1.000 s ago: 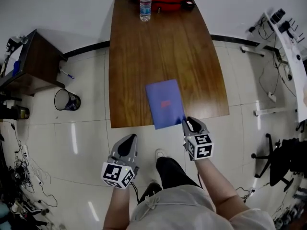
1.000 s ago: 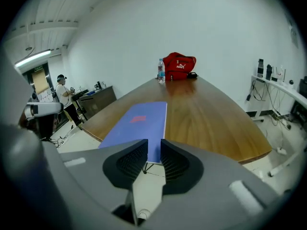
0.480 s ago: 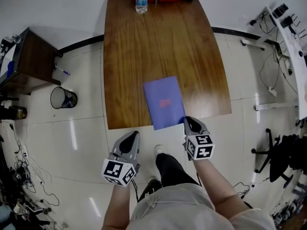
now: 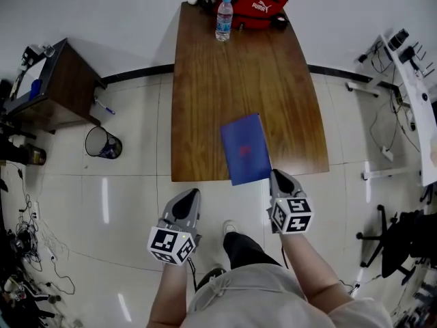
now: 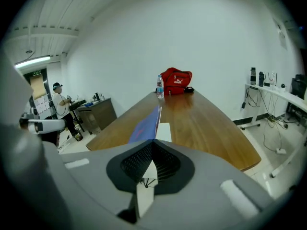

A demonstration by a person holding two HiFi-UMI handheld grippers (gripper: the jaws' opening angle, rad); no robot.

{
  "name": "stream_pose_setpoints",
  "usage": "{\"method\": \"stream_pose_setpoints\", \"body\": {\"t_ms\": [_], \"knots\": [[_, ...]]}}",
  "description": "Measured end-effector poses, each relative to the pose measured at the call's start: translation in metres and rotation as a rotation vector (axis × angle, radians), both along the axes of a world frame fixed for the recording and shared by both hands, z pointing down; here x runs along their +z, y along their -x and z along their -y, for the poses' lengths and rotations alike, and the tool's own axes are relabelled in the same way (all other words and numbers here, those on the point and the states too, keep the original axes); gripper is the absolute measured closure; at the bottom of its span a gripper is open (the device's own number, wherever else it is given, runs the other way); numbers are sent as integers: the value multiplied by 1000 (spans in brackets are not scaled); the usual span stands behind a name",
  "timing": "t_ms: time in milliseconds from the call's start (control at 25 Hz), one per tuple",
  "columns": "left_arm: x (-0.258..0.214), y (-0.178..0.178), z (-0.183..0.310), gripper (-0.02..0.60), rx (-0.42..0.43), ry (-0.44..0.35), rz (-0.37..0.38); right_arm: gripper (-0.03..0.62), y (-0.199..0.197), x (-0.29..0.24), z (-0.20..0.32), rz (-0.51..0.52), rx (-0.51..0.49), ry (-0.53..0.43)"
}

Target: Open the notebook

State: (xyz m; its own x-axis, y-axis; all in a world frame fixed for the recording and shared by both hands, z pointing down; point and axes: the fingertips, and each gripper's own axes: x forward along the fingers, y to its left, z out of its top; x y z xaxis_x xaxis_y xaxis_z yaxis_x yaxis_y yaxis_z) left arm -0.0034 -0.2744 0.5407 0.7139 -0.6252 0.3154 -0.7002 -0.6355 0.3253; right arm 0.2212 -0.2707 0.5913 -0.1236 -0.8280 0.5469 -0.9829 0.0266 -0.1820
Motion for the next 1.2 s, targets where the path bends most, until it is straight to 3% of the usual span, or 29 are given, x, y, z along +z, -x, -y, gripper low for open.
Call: {"method": "stream_pose_setpoints", "body": {"t_ms": [160, 360, 680, 1000, 1200], "knots": [[-26, 25, -7, 575, -57, -53, -5, 586, 39, -42, 1, 19, -80, -72], [-44, 70, -21, 575, -149, -94, 11, 585, 115, -67, 3, 53, -227, -122], [-25, 143, -45, 575, -307, -31, 30, 576, 220, -33, 4, 62, -409, -57], [25, 175, -71, 575, -375, 70, 51, 574, 267, 43, 0, 37, -483, 22], [31, 189, -79, 575, -383, 72, 60, 573, 269, 50, -5, 70, -458, 24]]}}
